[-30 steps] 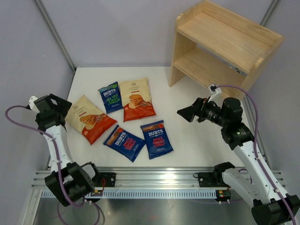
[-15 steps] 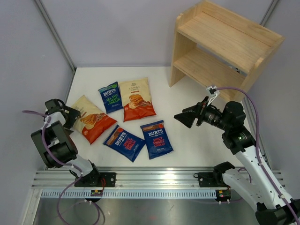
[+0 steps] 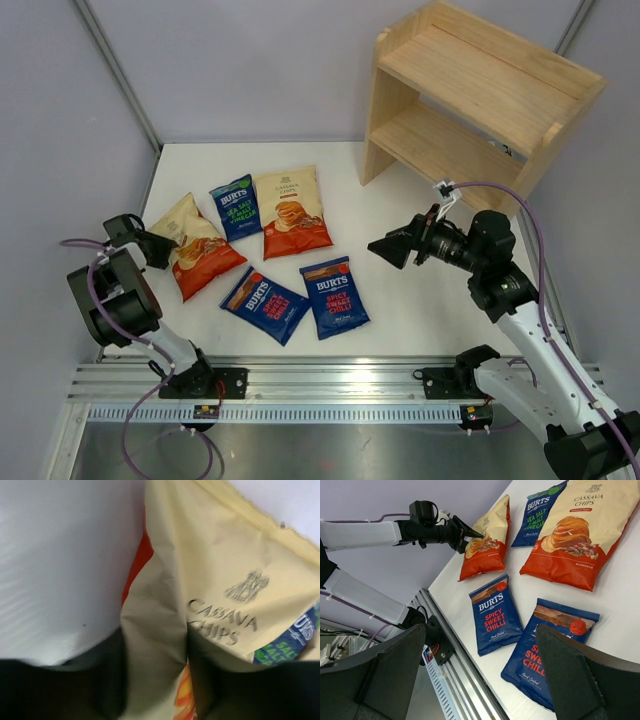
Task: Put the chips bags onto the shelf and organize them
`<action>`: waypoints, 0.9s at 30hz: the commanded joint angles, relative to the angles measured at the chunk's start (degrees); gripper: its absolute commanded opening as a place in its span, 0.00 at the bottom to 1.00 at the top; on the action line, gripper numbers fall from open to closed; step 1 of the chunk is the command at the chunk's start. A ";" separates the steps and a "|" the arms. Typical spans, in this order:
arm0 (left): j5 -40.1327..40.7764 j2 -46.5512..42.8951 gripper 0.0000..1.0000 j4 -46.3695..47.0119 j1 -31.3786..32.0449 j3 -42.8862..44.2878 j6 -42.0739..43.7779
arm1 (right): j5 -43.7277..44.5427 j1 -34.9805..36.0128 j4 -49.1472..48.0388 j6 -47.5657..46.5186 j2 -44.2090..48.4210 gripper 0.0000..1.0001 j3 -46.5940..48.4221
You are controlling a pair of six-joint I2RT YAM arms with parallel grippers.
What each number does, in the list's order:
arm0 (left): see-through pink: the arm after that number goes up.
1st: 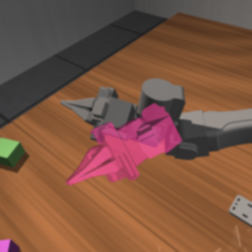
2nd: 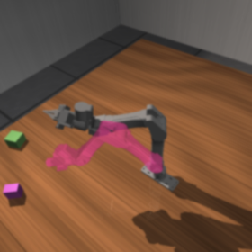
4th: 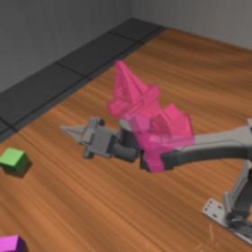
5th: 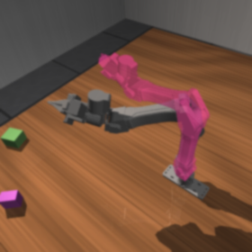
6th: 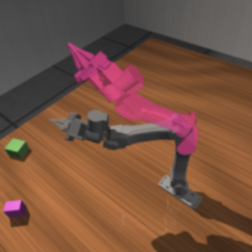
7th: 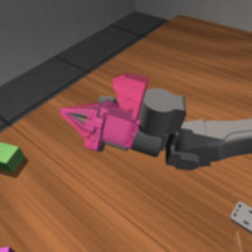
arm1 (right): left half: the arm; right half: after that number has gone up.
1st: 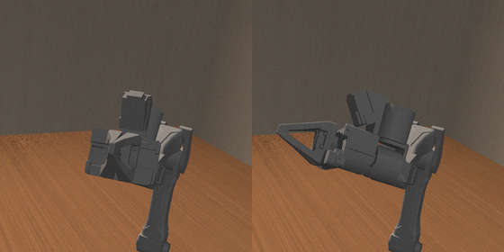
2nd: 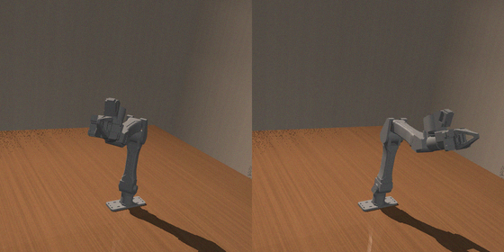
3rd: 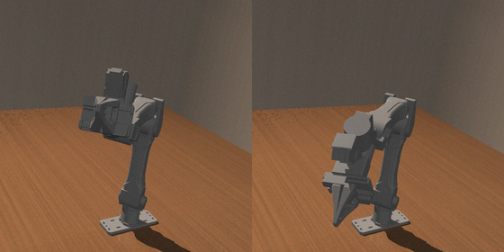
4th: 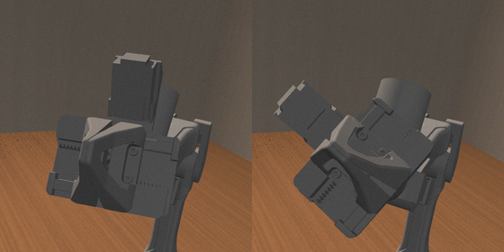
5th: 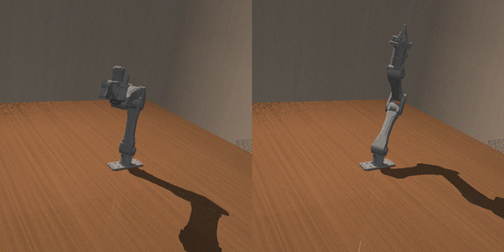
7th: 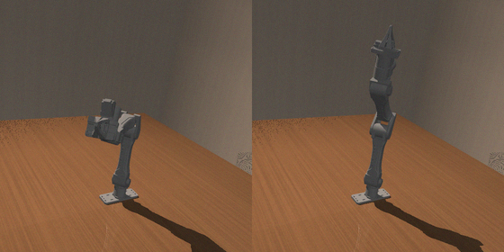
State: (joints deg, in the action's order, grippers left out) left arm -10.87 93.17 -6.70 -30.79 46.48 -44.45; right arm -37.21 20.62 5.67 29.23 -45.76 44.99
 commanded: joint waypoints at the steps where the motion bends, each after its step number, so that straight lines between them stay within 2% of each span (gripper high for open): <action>1: -3.37 2.02 0.35 2.39 0.73 -1.57 -1.87 | -1.11 0.38 -2.95 0.30 -0.65 0.99 0.71; 4: -2.23 -0.34 0.18 2.83 0.73 -2.53 -2.75 | -0.58 0.38 -3.73 0.74 -1.35 0.99 0.62; 6: -0.64 -4.10 0.14 2.57 0.73 -2.88 -3.62 | -1.02 0.38 -5.05 2.31 -2.23 0.99 0.36; 7: -0.12 -5.70 0.05 2.57 0.73 -3.32 -4.07 | -1.54 0.38 -7.58 3.19 -3.54 1.00 0.01; 10: -2.55 -12.20 0.00 3.62 0.73 -3.68 -4.86 | -4.79 0.47 -14.18 7.84 -6.96 1.00 -1.48; 16: -10.90 -18.71 0.00 1.78 1.25 -0.95 -4.77 | -9.10 1.17 -29.21 17.60 -17.69 0.99 -3.15; 20: -14.61 -23.11 0.00 1.16 2.13 0.01 -6.17 | -7.36 4.68 -35.98 19.90 -24.37 0.99 -2.98; 26: -19.36 -28.90 0.00 0.98 8.71 2.74 -11.34 | -2.88 12.76 -46.44 20.34 -33.69 1.00 -1.49; 27: -19.62 -29.61 0.00 2.64 11.86 3.00 -12.76 | -1.74 13.82 -49.15 20.08 -35.44 0.99 -1.40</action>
State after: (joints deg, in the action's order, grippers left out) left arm -24.51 67.46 -7.97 -23.55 45.67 -51.88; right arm -42.09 31.24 -31.66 48.58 -78.65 41.95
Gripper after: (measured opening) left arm 0.012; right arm 0.993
